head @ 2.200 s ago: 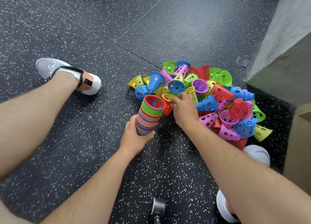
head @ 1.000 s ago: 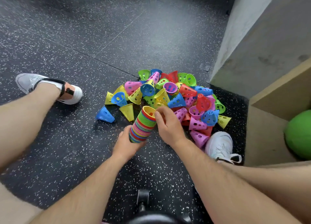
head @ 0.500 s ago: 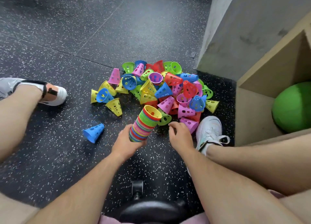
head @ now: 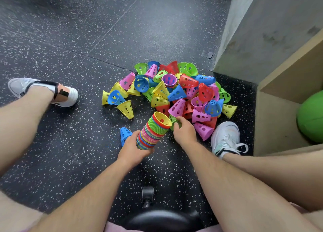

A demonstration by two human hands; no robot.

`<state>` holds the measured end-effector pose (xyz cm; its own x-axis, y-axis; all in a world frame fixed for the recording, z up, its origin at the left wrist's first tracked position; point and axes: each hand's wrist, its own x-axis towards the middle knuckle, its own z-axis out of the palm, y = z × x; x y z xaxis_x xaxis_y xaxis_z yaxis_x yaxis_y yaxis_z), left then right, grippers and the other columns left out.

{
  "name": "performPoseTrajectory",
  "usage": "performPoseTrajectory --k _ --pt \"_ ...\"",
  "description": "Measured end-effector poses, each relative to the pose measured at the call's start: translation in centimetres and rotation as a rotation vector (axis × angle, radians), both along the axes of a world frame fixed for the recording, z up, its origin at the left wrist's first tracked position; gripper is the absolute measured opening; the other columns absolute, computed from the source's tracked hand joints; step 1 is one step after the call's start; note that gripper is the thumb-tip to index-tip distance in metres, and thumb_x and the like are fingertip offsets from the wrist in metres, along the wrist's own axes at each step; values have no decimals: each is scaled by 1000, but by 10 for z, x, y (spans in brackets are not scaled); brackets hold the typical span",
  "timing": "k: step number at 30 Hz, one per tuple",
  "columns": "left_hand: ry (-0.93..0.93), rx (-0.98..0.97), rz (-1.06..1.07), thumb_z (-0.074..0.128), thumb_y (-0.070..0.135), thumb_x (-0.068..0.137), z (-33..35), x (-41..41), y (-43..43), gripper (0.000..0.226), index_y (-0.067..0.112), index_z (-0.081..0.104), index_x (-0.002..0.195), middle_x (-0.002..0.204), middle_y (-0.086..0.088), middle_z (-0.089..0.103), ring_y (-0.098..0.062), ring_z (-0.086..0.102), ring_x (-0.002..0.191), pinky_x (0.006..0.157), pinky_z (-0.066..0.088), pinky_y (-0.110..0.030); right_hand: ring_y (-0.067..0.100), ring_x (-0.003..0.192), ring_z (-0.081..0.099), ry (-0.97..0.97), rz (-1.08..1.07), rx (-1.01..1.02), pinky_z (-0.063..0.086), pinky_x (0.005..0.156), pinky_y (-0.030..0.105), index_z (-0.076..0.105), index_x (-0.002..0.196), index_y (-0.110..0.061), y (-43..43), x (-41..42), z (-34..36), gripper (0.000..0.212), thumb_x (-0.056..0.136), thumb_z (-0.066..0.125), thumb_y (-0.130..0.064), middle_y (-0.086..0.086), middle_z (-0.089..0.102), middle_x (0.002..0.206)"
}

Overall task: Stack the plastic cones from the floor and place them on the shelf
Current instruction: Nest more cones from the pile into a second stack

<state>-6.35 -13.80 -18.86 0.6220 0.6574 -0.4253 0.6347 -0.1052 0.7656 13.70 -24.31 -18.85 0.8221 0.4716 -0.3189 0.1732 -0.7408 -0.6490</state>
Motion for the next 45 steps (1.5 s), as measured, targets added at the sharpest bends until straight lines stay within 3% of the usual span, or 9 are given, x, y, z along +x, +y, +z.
performPoseTrajectory --k 6,10,13,18,22,27,30,33,45 --pt "-17 14 -9 84 51 54 3 -2 0 61 40 59 109 103 4 69 -11 70 87 83 61 -44 14 96 60 402 -505 269 48 90 29 69 123 -15 17 -1 18 31 92 65 -21 -3 68 117" --pt "-13 19 -2 87 51 55 5 -5 2 66 45 57 113 109 5 66 -9 69 91 84 60 -42 10 75 60 318 -598 242 45 71 26 75 99 -18 17 1 25 13 88 68 -20 -4 73 98" --pt "-23 26 20 88 49 54 4 -6 4 69 45 57 115 108 5 68 -11 70 92 86 60 -45 16 84 61 154 -550 207 43 72 27 63 98 -20 13 -1 31 8 91 63 -16 -8 67 92" --pt "1 40 40 86 47 57 8 -8 8 65 42 56 114 105 5 68 -10 70 87 84 61 -44 21 96 62 18 -329 174 45 79 32 54 130 -17 5 -5 41 31 99 55 -19 -4 65 97" --pt "25 53 55 85 52 56 5 -12 11 64 47 54 112 106 3 67 -10 70 86 83 60 -42 24 114 56 -76 -264 215 43 93 34 68 115 -15 3 -9 51 22 102 51 -21 6 63 121" --pt "44 50 85 83 53 53 4 -18 15 63 46 55 109 103 2 67 -12 69 86 84 60 -44 18 111 53 -190 -179 452 41 97 21 70 109 -14 24 -11 72 17 101 57 -22 0 51 117" --pt "43 40 103 82 55 51 5 -19 16 65 46 54 109 105 4 65 -11 69 87 85 60 -44 9 107 52 -181 -101 550 37 90 5 69 108 -15 36 -16 85 15 100 58 -21 -4 53 115" --pt "53 32 111 81 55 50 4 -18 16 68 47 53 111 106 4 64 -11 69 85 85 60 -44 8 100 55 -177 17 570 45 92 21 69 109 -18 42 -24 88 14 100 59 -21 -8 59 107" --pt "68 36 107 81 52 54 -1 -3 18 65 46 53 112 105 4 66 -11 69 83 83 59 -41 5 112 56 28 249 447 46 102 33 71 110 -22 28 -38 62 20 100 55 -27 -12 64 114"
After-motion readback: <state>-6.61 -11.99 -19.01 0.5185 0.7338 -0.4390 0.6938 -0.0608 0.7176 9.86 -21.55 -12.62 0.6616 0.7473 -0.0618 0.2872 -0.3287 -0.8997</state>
